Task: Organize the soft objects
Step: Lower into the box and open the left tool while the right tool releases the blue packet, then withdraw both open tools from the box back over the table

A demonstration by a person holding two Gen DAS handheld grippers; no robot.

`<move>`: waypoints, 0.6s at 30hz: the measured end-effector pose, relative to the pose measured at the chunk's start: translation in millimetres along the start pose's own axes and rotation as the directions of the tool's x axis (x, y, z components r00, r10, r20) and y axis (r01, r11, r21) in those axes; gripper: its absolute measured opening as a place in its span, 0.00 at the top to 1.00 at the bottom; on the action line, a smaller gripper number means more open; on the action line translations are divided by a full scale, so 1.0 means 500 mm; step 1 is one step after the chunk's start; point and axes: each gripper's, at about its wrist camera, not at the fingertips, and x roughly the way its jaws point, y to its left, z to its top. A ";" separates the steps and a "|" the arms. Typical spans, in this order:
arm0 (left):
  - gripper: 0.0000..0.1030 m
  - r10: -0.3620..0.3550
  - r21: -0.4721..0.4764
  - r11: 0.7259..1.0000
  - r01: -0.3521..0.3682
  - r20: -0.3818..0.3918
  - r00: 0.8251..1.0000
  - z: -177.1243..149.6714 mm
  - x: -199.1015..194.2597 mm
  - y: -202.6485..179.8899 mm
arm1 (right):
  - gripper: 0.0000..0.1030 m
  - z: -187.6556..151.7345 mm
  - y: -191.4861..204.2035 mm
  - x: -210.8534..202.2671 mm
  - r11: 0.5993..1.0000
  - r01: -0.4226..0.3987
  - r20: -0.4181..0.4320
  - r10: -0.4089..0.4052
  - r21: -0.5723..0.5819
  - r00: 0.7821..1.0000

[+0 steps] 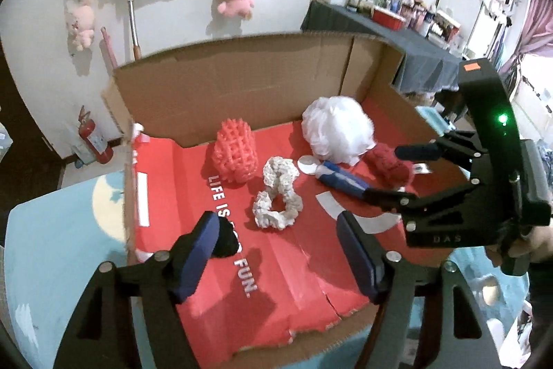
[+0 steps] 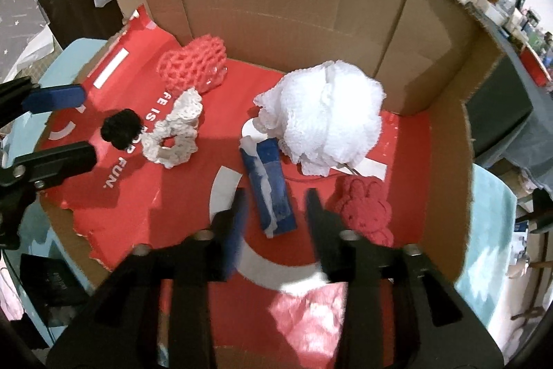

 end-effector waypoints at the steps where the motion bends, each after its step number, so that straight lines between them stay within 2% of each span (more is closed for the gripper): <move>1: 0.28 -0.001 0.000 1.000 0.001 0.019 1.000 -0.006 -0.020 -0.004 | 0.27 -0.004 0.004 -0.015 1.000 0.017 0.026 -0.017 -0.008 1.000; 3: 0.25 -0.003 -0.007 1.000 0.003 0.045 0.999 -0.015 -0.046 -0.009 | 0.27 -0.008 0.012 -0.040 0.999 0.041 0.053 -0.041 -0.011 0.998; 5: 0.20 -0.008 -0.016 1.000 0.009 0.075 0.997 -0.023 -0.075 -0.017 | 0.27 -0.018 0.010 -0.069 1.000 0.030 0.076 -0.031 0.009 0.997; 7: 0.13 0.000 -0.014 1.000 0.002 0.117 0.993 -0.035 -0.110 -0.030 | 0.27 -0.030 0.016 -0.105 0.999 0.034 0.108 -0.035 0.014 0.994; 10: 0.07 0.007 -0.012 1.000 -0.005 0.178 0.984 -0.050 -0.155 -0.043 | 0.27 -0.050 0.025 -0.159 0.999 0.051 0.151 -0.052 0.014 0.987; 13: 0.05 0.014 -0.019 1.000 -0.010 0.240 0.971 -0.071 -0.207 -0.058 | 0.26 -0.077 0.039 -0.219 0.998 0.054 0.201 -0.057 0.023 0.978; 18: 0.00 0.023 -0.008 1.000 -0.022 0.346 0.938 -0.119 -0.287 -0.090 | 0.19 -0.136 0.062 -0.309 0.998 0.036 0.283 -0.048 0.050 0.958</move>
